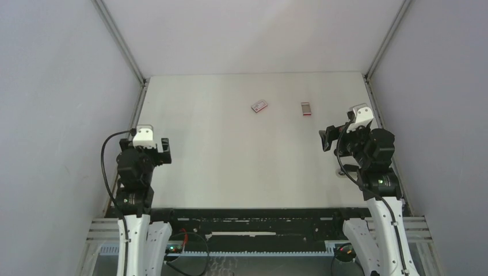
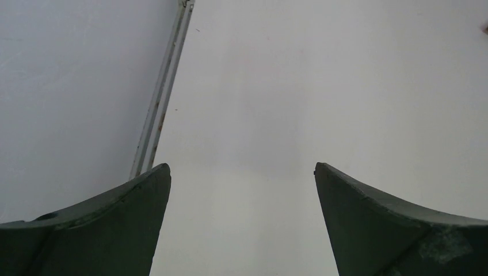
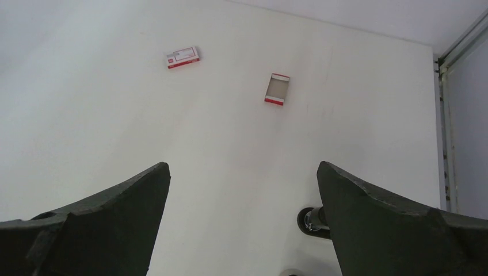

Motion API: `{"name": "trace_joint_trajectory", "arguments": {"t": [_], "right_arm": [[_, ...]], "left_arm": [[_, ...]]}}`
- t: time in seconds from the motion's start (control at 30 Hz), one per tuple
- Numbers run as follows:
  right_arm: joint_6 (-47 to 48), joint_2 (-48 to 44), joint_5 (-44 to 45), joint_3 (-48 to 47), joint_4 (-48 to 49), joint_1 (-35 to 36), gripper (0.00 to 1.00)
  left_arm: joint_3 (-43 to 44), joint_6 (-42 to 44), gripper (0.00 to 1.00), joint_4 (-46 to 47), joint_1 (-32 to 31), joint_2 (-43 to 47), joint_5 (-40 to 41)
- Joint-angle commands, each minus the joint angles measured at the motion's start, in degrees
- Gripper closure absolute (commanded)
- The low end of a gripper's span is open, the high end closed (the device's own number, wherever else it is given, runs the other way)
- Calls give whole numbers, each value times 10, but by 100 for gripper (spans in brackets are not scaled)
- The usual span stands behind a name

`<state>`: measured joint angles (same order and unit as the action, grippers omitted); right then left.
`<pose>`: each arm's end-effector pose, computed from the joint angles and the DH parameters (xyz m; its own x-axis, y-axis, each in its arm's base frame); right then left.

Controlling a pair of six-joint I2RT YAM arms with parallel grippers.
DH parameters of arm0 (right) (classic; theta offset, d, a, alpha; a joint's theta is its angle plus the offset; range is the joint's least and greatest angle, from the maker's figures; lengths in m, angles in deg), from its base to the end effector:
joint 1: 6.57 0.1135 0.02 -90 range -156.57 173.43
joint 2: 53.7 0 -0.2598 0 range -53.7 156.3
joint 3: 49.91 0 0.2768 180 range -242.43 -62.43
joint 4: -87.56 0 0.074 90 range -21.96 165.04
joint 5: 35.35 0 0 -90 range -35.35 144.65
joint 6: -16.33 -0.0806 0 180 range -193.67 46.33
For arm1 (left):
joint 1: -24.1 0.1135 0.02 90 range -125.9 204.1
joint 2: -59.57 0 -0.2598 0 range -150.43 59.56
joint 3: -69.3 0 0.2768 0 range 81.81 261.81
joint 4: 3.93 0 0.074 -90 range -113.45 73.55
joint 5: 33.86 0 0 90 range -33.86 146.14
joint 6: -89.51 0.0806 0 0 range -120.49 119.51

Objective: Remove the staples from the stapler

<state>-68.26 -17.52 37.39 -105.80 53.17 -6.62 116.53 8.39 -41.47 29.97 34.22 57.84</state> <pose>0.2169 0.0237 0.3220 -0.2253 -0.0898 -0.9701 -0.3088 0.9510 -0.0163 0.1897 0.0219 0.2862 -0.2855 0.1258 -0.9501 -0.0876 0.9838 0.1565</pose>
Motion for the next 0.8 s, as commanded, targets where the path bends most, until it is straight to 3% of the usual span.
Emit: {"name": "trace_joint_trajectory", "arguments": {"t": [0.0,0.33,0.57,0.77], "right_arm": [[-31,3,23,-29,4,6,0],[-66,25,80,-14,23,13,0],[-117,55,131,-18,38,18,0],[-152,136,215,-54,19,15,0]], "left_arm": [[49,-26,0,8,-8,-6,47],[58,-18,0,14,-12,-13,60],[66,12,0,9,-12,-28,19],[95,71,0,-7,-13,-55,-40]]}}
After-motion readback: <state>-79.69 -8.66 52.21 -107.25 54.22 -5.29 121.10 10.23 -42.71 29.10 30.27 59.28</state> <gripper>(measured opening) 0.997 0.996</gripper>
